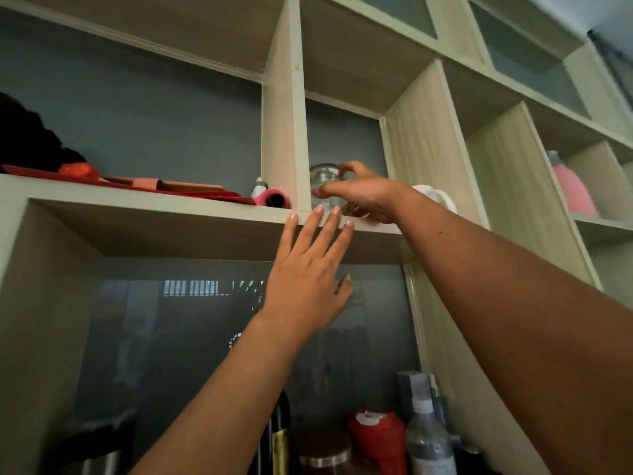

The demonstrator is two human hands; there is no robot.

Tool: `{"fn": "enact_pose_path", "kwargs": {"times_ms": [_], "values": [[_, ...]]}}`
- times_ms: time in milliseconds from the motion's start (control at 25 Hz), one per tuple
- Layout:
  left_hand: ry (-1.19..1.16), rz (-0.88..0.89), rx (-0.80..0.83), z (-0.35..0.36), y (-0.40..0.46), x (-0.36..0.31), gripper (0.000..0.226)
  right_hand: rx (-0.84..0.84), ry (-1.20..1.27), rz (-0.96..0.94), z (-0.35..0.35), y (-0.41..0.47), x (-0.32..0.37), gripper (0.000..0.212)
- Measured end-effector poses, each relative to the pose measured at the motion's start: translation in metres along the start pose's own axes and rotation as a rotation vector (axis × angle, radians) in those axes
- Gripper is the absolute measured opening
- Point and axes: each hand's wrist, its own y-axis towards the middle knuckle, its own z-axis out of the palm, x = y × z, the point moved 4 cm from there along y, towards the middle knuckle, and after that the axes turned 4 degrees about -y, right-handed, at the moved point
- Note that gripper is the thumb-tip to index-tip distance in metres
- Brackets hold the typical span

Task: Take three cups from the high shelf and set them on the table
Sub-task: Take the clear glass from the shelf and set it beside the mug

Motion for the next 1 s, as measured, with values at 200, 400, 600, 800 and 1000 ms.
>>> {"fn": "enact_pose_path", "kwargs": {"times_ms": [200, 400, 600, 800, 1000], "values": [[-0.057, -0.011, -0.068, -0.004, 0.002, -0.005, 0.073, -0.137, 0.107, -0.066, -0.011, -0.008, 0.002, 0.063], [-0.223, -0.083, -0.156, -0.018, 0.005, -0.009, 0.088, -0.201, 0.350, -0.021, -0.045, -0.034, 0.018, 0.060], [-0.527, -0.161, -0.289, -0.048, 0.018, -0.020, 0.114, 0.003, 0.615, 0.135, -0.059, -0.096, 0.008, 0.039], [-0.765, -0.083, -0.201, -0.054, -0.002, -0.057, 0.123, 0.092, 0.824, 0.354, -0.047, -0.165, -0.045, 0.047], [-0.867, -0.017, 0.015, -0.041, -0.044, -0.102, 0.112, 0.170, 0.924, 0.565, -0.032, -0.226, -0.099, 0.061]]}}
